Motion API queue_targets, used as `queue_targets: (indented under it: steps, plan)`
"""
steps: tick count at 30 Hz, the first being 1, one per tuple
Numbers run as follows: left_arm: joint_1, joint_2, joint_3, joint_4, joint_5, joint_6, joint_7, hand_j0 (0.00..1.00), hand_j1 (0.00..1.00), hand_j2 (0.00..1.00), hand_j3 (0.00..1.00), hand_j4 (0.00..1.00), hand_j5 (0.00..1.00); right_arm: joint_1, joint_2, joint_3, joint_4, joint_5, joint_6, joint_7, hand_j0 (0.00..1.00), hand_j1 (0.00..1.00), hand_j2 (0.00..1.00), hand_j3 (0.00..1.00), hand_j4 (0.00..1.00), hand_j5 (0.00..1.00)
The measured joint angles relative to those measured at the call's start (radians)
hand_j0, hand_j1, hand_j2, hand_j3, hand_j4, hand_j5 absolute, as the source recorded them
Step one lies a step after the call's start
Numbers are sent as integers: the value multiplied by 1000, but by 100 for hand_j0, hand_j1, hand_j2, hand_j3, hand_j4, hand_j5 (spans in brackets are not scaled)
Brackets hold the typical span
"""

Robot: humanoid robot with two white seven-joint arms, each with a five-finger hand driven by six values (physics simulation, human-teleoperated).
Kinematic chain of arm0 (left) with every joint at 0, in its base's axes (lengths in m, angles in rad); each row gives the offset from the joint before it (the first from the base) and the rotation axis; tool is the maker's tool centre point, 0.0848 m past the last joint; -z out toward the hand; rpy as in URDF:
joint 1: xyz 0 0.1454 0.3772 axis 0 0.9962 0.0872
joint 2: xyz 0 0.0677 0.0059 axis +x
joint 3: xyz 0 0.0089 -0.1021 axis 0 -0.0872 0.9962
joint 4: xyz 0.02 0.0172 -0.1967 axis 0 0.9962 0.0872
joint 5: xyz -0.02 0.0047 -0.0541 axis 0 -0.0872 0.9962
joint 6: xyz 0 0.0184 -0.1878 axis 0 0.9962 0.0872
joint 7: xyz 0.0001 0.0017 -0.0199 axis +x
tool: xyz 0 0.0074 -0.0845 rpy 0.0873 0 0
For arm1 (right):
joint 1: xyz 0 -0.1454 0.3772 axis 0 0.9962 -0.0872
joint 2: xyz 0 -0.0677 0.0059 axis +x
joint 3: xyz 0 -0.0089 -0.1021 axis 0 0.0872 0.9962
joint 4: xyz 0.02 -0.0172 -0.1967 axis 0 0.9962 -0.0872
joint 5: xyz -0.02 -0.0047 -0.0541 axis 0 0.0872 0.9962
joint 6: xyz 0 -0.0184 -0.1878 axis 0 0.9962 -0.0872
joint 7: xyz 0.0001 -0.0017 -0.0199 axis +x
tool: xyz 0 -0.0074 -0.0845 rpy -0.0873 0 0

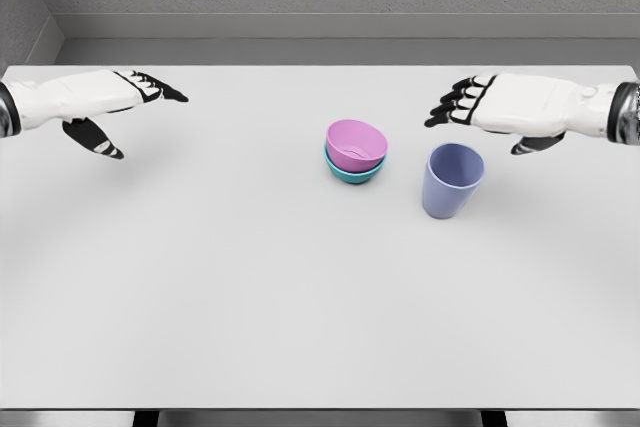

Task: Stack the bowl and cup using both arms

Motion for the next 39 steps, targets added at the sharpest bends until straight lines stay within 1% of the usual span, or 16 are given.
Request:
queue_targets:
  steps: [7,14,20,32,33,35,37,39]
  plan:
    - [0,1,0,0,0,0,0,100,100,100,100,100,100,8,0,18,-10,0,0,0,100,100,100,100,100,100]
    - [0,1,0,0,1,0,0,100,100,100,100,100,100,9,2,65,-4,0,0,0,100,100,100,100,100,100]
    - [0,1,0,0,1,0,0,100,100,100,100,100,100,8,11,97,24,0,0,0,100,100,100,100,100,100]
    - [0,2,0,0,3,0,0,100,100,100,100,100,100,0,45,118,72,-2,1,-1,100,100,100,100,100,100]
    - [0,2,0,0,4,0,0,100,100,100,100,100,100,0,46,118,73,-2,1,-1,98,98,98,98,98,98]
    - [0,2,0,0,5,0,0,100,100,100,100,100,100,0,46,118,73,-2,2,-1,78,78,78,78,78,78]
    - [0,2,0,0,5,0,0,100,100,100,100,100,100,-2,46,117,72,-3,2,-2,75,75,75,75,75,75]
    - [0,2,0,0,5,0,0,100,100,100,100,100,100,-5,45,115,69,-1,2,-1,75,75,75,75,75,75]
